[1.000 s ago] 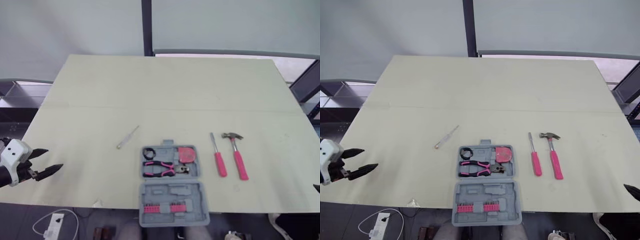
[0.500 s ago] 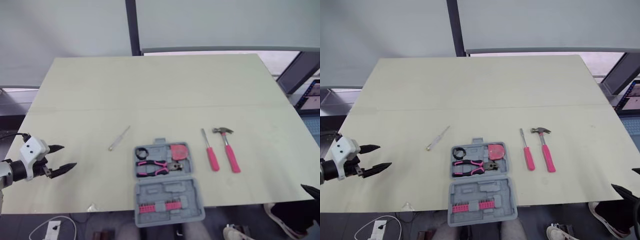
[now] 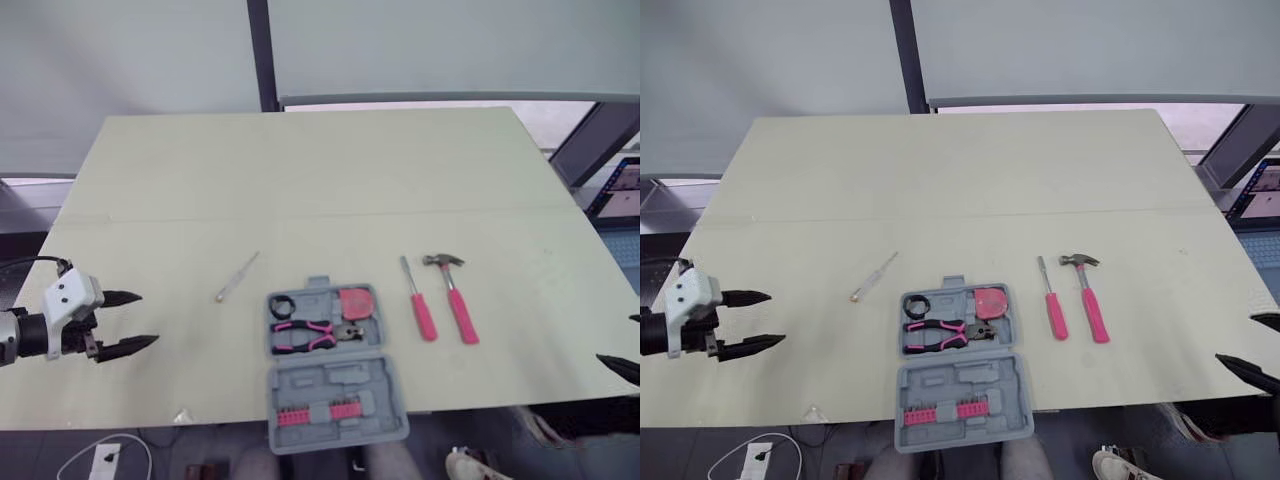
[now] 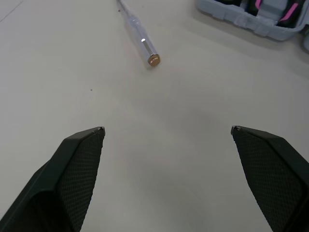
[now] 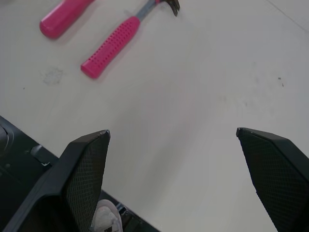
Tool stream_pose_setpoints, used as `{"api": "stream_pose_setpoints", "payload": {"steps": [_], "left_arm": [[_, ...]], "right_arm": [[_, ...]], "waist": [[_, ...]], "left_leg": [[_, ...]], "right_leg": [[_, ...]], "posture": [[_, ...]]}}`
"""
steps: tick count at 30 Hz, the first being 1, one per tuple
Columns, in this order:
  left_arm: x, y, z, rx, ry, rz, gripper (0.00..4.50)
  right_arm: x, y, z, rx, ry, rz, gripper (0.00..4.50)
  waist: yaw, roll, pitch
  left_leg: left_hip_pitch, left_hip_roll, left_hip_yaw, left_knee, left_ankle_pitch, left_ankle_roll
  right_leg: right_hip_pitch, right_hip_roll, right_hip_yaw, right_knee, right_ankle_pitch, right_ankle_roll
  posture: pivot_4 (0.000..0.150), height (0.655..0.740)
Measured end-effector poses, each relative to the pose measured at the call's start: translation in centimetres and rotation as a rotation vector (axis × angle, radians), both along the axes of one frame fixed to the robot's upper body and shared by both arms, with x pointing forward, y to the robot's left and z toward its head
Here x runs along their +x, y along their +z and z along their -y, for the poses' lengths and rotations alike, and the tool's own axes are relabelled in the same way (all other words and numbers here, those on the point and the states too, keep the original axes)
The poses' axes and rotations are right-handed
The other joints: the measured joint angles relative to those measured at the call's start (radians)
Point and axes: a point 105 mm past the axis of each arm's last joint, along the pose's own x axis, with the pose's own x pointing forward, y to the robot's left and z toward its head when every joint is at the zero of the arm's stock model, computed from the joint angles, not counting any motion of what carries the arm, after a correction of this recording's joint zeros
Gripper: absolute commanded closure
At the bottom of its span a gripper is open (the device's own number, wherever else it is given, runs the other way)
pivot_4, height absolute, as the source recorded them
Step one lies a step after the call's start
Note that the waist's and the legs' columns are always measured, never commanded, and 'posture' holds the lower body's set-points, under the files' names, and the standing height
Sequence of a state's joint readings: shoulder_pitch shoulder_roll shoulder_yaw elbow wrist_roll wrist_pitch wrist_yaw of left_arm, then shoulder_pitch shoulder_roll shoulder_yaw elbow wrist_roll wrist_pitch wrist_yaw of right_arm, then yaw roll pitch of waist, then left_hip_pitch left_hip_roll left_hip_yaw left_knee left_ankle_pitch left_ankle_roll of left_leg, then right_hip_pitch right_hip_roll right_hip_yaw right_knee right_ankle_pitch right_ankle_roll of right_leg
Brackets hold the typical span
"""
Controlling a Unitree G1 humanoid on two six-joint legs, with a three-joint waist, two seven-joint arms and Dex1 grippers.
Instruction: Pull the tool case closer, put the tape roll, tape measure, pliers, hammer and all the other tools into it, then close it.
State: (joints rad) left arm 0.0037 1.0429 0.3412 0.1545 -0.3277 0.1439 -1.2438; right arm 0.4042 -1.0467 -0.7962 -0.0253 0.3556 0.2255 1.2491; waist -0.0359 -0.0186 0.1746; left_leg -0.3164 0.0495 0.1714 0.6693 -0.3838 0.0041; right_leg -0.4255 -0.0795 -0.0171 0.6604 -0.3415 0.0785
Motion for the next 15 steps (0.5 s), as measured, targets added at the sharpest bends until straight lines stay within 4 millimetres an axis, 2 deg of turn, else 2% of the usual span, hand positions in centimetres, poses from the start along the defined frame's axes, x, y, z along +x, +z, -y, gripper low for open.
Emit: {"api": "stream_pose_setpoints", "payload": {"steps": [2, 6, 7, 9, 10, 15], "left_arm": [[-0.3, 0.4, 1.6, 0.007, -0.083, -0.008, 0.00], [-0.7, -0.2, 4.8, 0.006, -0.223, -0.042, 0.00], [-0.6, -0.3, 6.1, -0.004, -0.265, -0.038, 0.00], [-1.0, -0.2, 8.0, -0.020, -0.339, -0.031, 0.00], [-1.2, -0.2, 8.6, -0.029, -0.366, -0.032, 0.00], [-1.7, -1.5, 10.8, -0.066, -0.450, -0.070, 0.00]], "right_arm": [[0.7, -0.1, -1.9, 0.007, 0.085, -0.012, 0.05], [2.0, -0.6, -5.6, 0.027, 0.234, -0.014, 0.05], [2.3, -0.7, -6.6, 0.048, 0.259, -0.011, 0.05], [2.4, -1.2, -7.9, 0.077, 0.292, -0.027, 0.05], [2.5, -1.4, -8.3, 0.085, 0.301, -0.035, 0.05], [2.6, -3.1, -10.4, 0.113, 0.377, -0.074, 0.05]], "waist": [[0.001, 0.000, 0.000], [0.005, 0.001, 0.000], [0.004, 0.003, 0.001], [0.001, 0.005, 0.002], [0.002, 0.006, 0.001], [0.026, 0.005, 0.001]], "left_leg": [[0.000, 0.000, 0.000, 0.001, 0.000, 0.000], [-0.002, 0.000, -0.001, 0.002, 0.000, 0.000], [-0.008, -0.002, -0.012, 0.003, 0.001, 0.001], [-0.010, -0.002, -0.034, 0.004, 0.002, 0.002], [-0.008, -0.001, -0.040, 0.008, 0.002, 0.002], [-0.019, -0.003, -0.039, 0.019, 0.000, 0.003]], "right_leg": [[0.000, 0.000, 0.000, 0.000, 0.000, 0.000], [0.001, 0.000, 0.000, 0.001, 0.000, 0.000], [0.008, -0.002, -0.008, -0.002, 0.001, 0.001], [0.023, -0.007, -0.031, -0.012, 0.001, 0.002], [0.024, -0.007, -0.036, -0.013, 0.001, 0.002], [0.014, -0.008, -0.035, -0.007, 0.001, 0.001]], "posture": [[0.150, 0.7400], [0.150, 0.7400], [0.150, 0.7400], [0.150, 0.7400], [0.150, 0.7400], [0.150, 0.7400]]}}
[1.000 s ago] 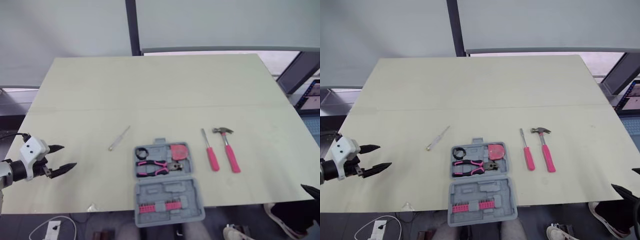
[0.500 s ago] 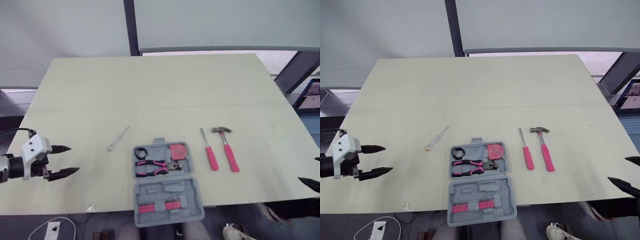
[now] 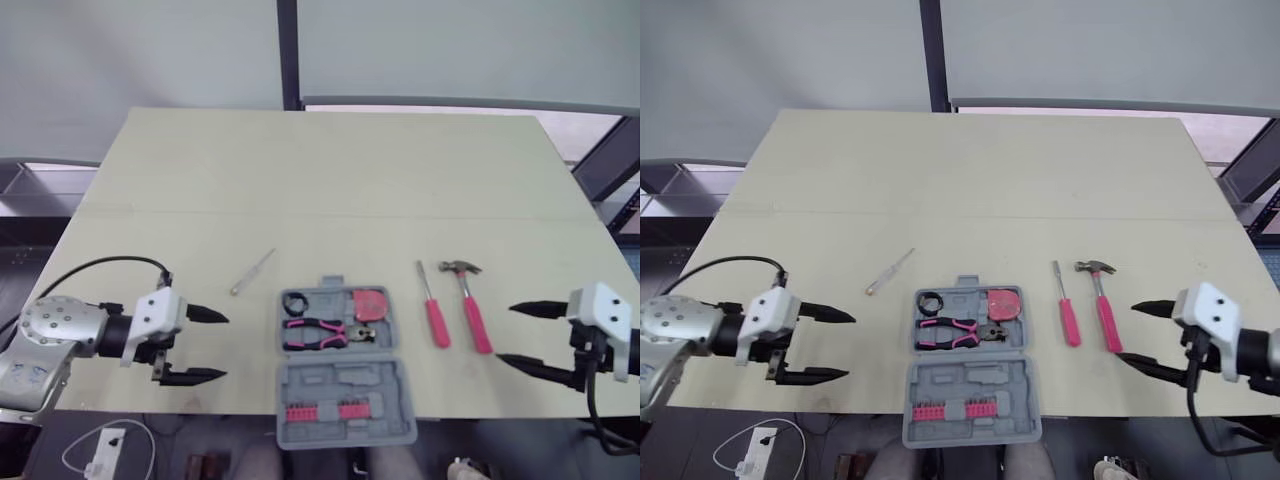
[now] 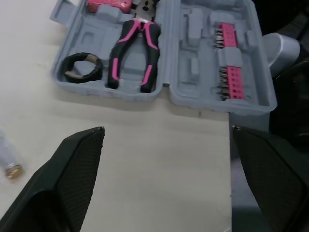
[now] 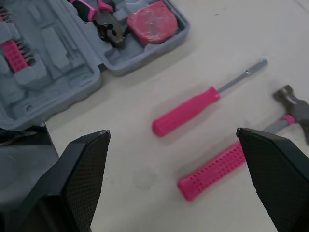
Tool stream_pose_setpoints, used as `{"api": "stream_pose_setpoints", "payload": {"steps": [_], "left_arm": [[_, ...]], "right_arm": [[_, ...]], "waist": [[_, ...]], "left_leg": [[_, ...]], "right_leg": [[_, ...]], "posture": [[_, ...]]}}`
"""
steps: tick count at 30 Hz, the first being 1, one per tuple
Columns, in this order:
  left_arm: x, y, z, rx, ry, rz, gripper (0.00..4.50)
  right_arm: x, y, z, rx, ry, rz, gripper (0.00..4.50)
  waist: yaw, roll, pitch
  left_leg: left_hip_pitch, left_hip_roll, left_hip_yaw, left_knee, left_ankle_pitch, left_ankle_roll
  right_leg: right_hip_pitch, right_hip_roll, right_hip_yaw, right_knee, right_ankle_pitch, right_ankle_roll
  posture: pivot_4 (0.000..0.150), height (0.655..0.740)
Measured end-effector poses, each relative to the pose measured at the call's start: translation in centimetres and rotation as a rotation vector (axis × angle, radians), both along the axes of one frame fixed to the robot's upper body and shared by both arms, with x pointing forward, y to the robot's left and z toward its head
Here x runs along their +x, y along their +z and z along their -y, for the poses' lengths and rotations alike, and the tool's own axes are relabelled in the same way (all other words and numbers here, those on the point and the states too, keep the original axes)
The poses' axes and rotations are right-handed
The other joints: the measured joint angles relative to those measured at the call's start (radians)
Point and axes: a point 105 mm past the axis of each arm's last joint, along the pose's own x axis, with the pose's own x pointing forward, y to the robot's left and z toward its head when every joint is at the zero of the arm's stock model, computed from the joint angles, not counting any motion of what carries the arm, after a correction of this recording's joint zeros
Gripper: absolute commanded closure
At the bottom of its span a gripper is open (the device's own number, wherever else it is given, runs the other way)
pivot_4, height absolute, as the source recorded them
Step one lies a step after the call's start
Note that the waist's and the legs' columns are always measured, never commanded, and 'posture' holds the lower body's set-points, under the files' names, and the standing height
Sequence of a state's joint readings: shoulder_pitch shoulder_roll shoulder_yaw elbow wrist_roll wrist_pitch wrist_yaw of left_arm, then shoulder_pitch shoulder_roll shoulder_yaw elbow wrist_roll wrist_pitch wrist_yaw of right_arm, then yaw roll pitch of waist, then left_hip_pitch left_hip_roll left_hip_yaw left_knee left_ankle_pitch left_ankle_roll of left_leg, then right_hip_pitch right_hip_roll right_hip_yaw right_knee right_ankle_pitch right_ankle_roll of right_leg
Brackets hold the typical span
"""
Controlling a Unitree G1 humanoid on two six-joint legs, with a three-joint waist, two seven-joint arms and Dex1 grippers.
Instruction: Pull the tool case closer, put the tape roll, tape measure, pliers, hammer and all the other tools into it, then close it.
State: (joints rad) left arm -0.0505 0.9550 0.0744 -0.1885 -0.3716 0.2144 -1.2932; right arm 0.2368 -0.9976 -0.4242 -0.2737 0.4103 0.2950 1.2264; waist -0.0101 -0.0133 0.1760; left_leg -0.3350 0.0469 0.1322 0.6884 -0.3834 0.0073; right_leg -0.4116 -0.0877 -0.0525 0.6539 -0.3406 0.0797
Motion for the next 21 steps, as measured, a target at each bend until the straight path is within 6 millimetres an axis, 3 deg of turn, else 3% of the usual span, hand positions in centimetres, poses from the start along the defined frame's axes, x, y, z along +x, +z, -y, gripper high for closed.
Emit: {"api": "stream_pose_setpoints", "payload": {"steps": [4, 10, 13, 14, 15, 21], "left_arm": [[0.2, -0.8, 1.7, 0.000, -0.070, 0.006, 0.00], [1.2, -2.4, 3.3, 0.036, -0.138, 0.023, 0.00], [1.6, -3.2, 3.4, 0.052, -0.155, 0.033, 0.86], [1.7, -3.5, 3.3, 0.064, -0.157, 0.036, 1.35], [1.8, -3.8, 3.2, 0.079, -0.158, 0.038, 1.82], [2.1, -5.7, 3.7, 0.113, -0.160, 0.039, 1.82]], "right_arm": [[0.1, -1.1, -2.5, 0.033, 0.074, -0.028, 0.05], [0.6, -3.0, -4.4, -0.030, 0.187, -0.038, 0.05], [1.1, -3.9, -4.8, -0.040, 0.211, -0.040, 1.26], [1.4, -4.2, -5.0, -0.046, 0.218, -0.042, 1.77], [1.6, -4.4, -5.2, -0.056, 0.228, -0.036, 1.79], [3.0, -6.2, -5.3, -0.121, 0.240, -0.034, 1.79]], "waist": [[0.007, 0.000, 0.000], [0.008, 0.000, 0.000], [0.006, 0.000, 0.000], [0.005, 0.000, 0.000], [0.005, 0.000, 0.000], [0.009, 0.000, 0.000]], "left_leg": [[0.000, 0.000, 0.000, 0.005, 0.000, 0.000], [0.000, 0.000, 0.000, 0.006, 0.000, 0.000], [-0.001, 0.001, 0.001, 0.007, 0.000, 0.001], [-0.001, 0.001, 0.001, 0.007, 0.000, 0.001], [-0.001, 0.002, 0.001, 0.007, 0.000, 0.001], [-0.001, 0.002, 0.001, 0.009, -0.001, 0.001]], "right_leg": [[0.000, 0.000, 0.000, 0.004, 0.000, 0.000], [0.000, 0.002, 0.000, 0.004, 0.000, 0.000], [-0.001, 0.003, 0.001, 0.004, 0.000, 0.000], [-0.001, 0.003, 0.001, 0.004, 0.000, 0.000], [-0.001, 0.003, 0.001, 0.005, 0.000, 0.000], [-0.001, 0.002, 0.001, 0.005, 0.000, 0.000]], "posture": [[0.150, 0.7400], [0.150, 0.7400], [0.150, 0.7400], [0.150, 0.7400], [0.150, 0.7400], [0.150, 0.7400]]}}
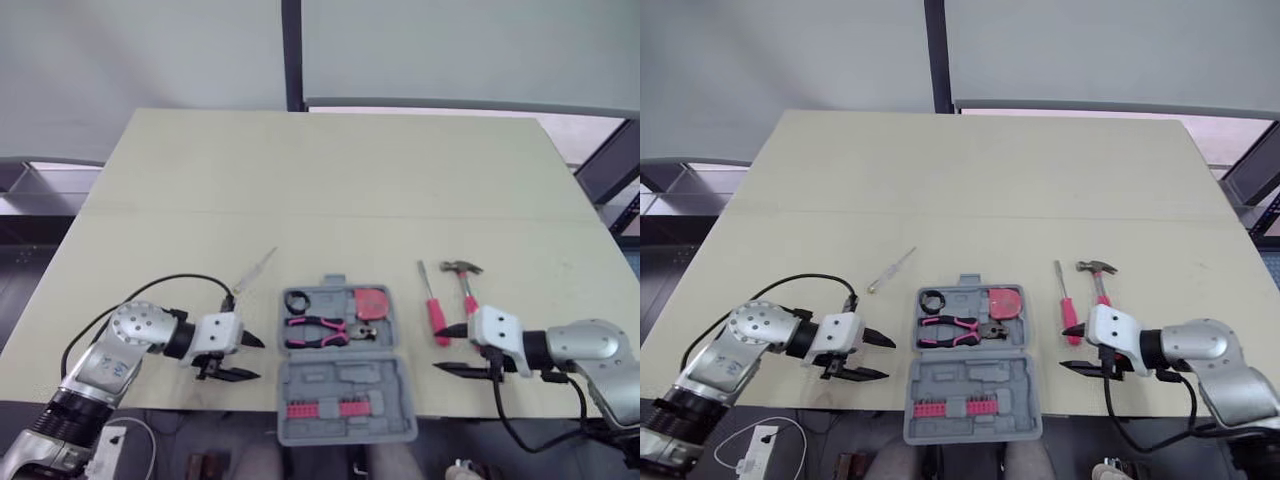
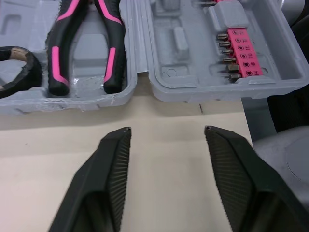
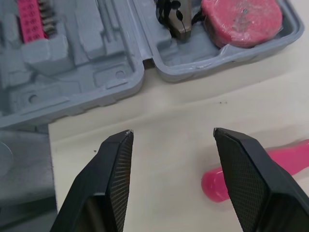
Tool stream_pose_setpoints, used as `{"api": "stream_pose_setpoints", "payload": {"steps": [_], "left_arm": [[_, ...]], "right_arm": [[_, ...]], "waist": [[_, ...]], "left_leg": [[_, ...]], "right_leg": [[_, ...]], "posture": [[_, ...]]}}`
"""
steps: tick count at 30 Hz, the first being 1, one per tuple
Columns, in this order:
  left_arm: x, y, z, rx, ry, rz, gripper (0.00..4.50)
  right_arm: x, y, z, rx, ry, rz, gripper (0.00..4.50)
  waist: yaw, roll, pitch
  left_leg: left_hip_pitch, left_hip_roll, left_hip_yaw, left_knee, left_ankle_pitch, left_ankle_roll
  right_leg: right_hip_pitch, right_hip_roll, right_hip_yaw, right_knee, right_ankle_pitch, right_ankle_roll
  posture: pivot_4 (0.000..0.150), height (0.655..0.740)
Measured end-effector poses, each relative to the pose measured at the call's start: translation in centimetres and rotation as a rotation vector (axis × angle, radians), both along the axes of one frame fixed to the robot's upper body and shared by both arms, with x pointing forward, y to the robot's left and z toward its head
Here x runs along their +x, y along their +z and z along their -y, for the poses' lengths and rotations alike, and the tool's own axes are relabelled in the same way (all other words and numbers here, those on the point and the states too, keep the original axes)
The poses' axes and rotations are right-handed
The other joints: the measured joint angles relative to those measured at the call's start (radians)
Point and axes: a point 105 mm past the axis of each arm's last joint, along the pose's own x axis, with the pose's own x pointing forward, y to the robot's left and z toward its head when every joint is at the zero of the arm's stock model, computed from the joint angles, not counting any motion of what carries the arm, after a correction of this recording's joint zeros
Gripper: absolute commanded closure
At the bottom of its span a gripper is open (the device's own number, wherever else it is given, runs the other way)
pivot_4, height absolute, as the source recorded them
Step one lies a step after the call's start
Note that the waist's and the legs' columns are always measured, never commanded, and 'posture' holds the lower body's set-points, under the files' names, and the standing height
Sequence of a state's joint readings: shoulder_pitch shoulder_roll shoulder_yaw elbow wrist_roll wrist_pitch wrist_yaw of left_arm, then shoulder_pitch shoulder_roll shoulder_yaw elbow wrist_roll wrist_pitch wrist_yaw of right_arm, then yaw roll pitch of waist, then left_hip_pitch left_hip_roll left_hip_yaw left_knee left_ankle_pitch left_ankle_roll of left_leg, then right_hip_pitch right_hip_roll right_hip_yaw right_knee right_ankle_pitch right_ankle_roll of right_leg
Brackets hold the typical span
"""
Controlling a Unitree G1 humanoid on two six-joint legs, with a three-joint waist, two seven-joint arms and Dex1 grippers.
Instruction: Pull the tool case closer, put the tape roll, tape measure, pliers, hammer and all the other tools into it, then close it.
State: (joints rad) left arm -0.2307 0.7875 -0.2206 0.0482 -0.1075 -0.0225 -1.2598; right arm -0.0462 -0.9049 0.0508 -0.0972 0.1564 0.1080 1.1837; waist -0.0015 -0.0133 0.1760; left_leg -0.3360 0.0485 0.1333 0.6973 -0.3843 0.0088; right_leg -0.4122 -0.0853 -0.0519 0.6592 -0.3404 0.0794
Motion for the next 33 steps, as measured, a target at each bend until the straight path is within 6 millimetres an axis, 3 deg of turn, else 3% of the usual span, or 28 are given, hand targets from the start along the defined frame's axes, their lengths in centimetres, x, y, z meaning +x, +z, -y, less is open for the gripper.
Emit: {"api": "stream_pose_setpoints", "payload": {"steps": [3, 4, 7, 9, 10, 11, 25, 33], "left_arm": [[0.2, -0.7, 0.3, 0.018, -0.004, 0.005, 1.82], [0.5, -0.8, 0.4, 0.017, 0.002, 0.008, 1.87], [0.8, -1.0, 0.8, 0.020, -0.006, 0.024, 2.75], [1.1, -1.1, 0.9, 0.024, -0.002, 0.036, 3.78], [1.2, -1.3, 1.2, 0.022, -0.001, 0.037, 4.22], [1.1, -1.4, 1.4, 0.021, -0.004, 0.034, 4.46], [2.0, -1.7, 4.2, -0.014, 0.007, 0.008, 4.46], [5.0, -1.0, 4.3, -0.016, 0.118, 0.067, 4.46]], "right_arm": [[0.3, -1.0, -0.2, -0.018, 0.006, -0.007, 1.79], [0.5, -1.2, -0.2, -0.022, 0.004, -0.004, 2.05], [1.1, -1.7, -0.4, -0.030, -0.005, 0.010, 3.16], [1.1, -2.1, -0.4, -0.041, -0.010, 0.010, 4.21], [1.1, -2.4, -0.5, -0.049, -0.004, 0.007, 4.50], [1.0, -2.7, -0.7, -0.050, 0.000, 0.006, 4.50], [1.8, -3.1, -3.7, 0.029, -0.008, 0.001, 4.50], [3.8, -2.5, -4.0, 0.058, -0.084, 0.018, 4.50]], "waist": [[0.000, 0.000, 0.000], [-0.001, 0.000, 0.000], [-0.001, 0.000, 0.000], [-0.002, 0.000, 0.000], [-0.002, 0.000, 0.000], [-0.002, 0.000, 0.000], [-0.001, 0.000, 0.000], [-0.003, 0.000, 0.000]], "left_leg": [[0.000, 0.000, 0.000, 0.000, 0.000, 0.000], [0.000, 0.000, 0.000, 0.001, 0.000, 0.000], [0.000, 0.000, 0.000, 0.001, 0.000, 0.000], [0.000, 0.000, 0.000, 0.001, 0.000, 0.000], [0.000, 0.000, 0.000, 0.001, 0.000, 0.000], [0.000, 0.000, 0.000, 0.001, 0.000, 0.000], [0.000, 0.000, 0.000, 0.002, 0.000, 0.000], [0.000, 0.000, 0.000, 0.002, 0.000, 0.000]], "right_leg": [[0.000, 0.000, 0.000, 0.000, 0.000, 0.000], [0.000, 0.000, 0.000, 0.001, 0.000, 0.000], [0.000, 0.000, 0.000, 0.001, 0.000, 0.000], [0.000, 0.000, 0.000, 0.001, 0.000, 0.000], [0.000, 0.000, 0.000, 0.001, 0.000, 0.000], [0.000, 0.000, 0.000, 0.001, 0.000, 0.000], [0.000, 0.000, 0.000, 0.002, 0.000, 0.000], [0.000, 0.000, 0.000, 0.002, 0.000, 0.000]], "posture": [[0.150, 0.7400], [0.150, 0.7400], [0.150, 0.7400], [0.150, 0.7400], [0.150, 0.7400], [0.150, 0.7400], [0.150, 0.7400], [0.150, 0.7400]]}}
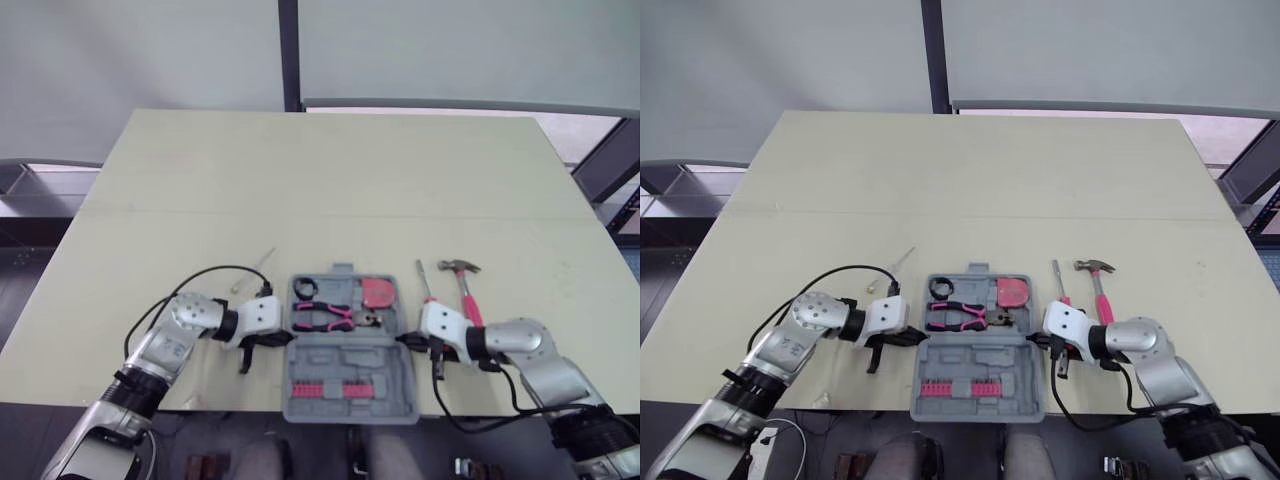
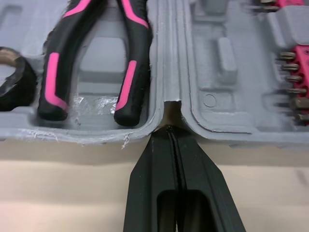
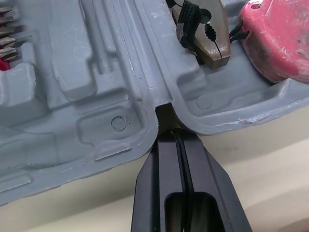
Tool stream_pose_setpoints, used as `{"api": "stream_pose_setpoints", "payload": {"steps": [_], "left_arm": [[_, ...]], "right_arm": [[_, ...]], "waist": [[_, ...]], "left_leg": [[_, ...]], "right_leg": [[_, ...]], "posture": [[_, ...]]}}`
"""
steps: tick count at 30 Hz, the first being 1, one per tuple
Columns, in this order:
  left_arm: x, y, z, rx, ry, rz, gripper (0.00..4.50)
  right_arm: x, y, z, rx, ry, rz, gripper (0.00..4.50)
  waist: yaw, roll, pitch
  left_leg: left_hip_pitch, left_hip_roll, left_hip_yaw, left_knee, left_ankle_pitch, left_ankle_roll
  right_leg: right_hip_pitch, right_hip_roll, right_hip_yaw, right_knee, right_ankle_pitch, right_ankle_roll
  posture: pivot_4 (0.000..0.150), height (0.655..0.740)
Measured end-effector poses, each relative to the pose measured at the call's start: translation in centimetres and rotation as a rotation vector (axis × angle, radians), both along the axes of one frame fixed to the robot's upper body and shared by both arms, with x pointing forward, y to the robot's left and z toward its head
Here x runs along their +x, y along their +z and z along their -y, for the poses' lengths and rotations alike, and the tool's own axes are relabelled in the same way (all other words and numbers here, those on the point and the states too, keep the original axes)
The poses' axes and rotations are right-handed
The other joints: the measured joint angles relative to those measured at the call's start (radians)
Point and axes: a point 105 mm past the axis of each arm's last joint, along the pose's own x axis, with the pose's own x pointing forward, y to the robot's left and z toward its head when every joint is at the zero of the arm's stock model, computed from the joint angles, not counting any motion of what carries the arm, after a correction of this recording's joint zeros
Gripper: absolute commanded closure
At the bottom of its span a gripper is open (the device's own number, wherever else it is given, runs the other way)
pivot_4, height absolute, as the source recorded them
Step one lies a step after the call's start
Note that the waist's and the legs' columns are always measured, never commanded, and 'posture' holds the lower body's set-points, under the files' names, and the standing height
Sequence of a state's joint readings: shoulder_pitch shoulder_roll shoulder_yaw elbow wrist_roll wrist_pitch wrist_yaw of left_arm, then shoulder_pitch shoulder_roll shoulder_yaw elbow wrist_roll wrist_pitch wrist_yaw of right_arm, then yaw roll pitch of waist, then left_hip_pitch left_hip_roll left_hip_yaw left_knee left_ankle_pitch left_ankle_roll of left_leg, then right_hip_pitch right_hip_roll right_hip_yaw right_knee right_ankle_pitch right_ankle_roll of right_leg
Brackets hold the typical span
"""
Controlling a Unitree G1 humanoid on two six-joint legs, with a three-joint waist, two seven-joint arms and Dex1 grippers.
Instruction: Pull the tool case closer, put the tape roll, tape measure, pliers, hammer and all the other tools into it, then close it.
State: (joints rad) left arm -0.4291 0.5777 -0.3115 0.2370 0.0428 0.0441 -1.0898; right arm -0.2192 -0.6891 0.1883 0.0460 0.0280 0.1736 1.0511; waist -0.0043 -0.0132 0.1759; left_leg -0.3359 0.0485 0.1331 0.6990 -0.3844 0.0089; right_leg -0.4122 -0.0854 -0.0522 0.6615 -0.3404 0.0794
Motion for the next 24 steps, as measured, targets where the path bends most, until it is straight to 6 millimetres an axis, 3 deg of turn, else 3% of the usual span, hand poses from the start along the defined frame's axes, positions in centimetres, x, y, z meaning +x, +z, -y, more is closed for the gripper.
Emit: {"api": "stream_pose_setpoints", "payload": {"steps": [8, 24], "left_arm": [[1.3, 0.3, -0.2, -0.014, 0.045, 0.027, 4.46], [2.3, 0.6, -1.0, -0.002, 0.074, 0.066, 4.46]], "right_arm": [[3.2, 1.1, -0.1, 0.011, -0.071, 0.061, 4.50], [2.2, 0.7, -1.0, 0.028, -0.052, 0.042, 4.50]], "waist": [[-0.001, 0.000, 0.000], [-0.001, 0.000, 0.000]], "left_leg": [[0.000, 0.000, 0.000, 0.000, 0.000, 0.000], [0.000, 0.000, 0.000, 0.000, 0.000, 0.000]], "right_leg": [[0.000, 0.000, 0.000, 0.000, 0.000, 0.000], [0.000, 0.000, 0.000, 0.000, 0.000, 0.000]], "posture": [[0.150, 0.7400], [0.150, 0.7400]]}}
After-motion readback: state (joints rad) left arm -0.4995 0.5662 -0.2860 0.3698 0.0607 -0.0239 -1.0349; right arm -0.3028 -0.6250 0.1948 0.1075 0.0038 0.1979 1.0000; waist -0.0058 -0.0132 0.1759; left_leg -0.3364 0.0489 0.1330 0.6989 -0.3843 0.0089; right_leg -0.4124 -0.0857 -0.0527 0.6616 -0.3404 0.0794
